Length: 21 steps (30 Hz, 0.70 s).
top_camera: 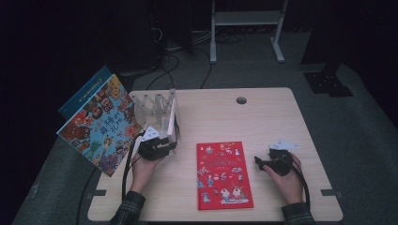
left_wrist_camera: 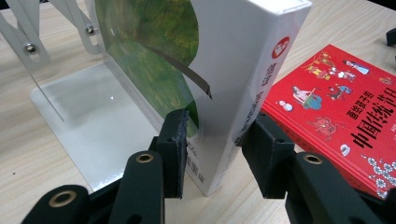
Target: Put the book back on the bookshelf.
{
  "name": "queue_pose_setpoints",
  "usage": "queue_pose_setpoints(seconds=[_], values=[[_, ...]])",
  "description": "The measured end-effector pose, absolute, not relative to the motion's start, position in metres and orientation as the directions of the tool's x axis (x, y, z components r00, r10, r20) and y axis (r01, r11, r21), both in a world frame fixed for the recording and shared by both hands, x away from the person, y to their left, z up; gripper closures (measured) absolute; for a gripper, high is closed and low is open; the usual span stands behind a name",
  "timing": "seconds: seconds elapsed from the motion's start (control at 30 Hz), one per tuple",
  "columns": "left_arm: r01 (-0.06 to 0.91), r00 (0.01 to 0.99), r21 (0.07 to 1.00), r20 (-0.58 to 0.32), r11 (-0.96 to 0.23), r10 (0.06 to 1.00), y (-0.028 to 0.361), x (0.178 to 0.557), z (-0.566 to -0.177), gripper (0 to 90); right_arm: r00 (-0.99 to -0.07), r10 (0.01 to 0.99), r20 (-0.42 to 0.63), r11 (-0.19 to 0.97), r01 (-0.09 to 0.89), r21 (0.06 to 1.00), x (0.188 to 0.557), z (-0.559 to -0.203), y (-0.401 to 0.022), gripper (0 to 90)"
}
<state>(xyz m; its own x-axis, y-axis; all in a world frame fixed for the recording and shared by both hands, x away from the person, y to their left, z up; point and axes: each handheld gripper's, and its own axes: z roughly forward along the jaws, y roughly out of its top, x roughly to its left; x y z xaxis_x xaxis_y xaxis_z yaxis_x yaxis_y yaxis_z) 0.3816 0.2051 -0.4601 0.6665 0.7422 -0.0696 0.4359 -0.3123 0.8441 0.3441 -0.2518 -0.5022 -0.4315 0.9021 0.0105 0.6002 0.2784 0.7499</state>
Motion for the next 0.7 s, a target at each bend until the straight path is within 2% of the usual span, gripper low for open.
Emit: queue_pose_setpoints(seconds=[0.17, 0.37, 0.53, 0.6, 0.7], values=[[0.413, 0.692, 0.844, -0.047, -0.342, 0.721, 0.208, 0.378, -0.458, 53.0, -0.429, 0.903, 0.012, 0.276, 0.602, 0.749, 0.344, -0.502, -0.252, 24.3], [0.397, 0.695, 0.834, 0.000, -0.383, 0.719, 0.211, 0.370, -0.459, 40.3, -0.429, 0.903, 0.009, 0.278, 0.600, 0.750, 0.343, -0.502, -0.252, 25.2], [0.379, 0.713, 0.822, 0.032, -0.424, 0.700, 0.216, 0.357, -0.460, 29.9, -0.428, 0.903, 0.020, 0.272, 0.609, 0.745, 0.340, -0.499, -0.252, 36.4], [0.362, 0.731, 0.826, 0.036, -0.432, 0.681, 0.216, 0.351, -0.461, 25.8, -0.432, 0.900, 0.055, 0.255, 0.624, 0.738, 0.339, -0.497, -0.252, 40.1], [0.352, 0.769, 0.817, 0.025, -0.456, 0.639, 0.213, 0.344, -0.467, 17.7, -0.446, 0.891, 0.086, 0.247, 0.635, 0.732, 0.337, -0.494, -0.248, 41.7]])
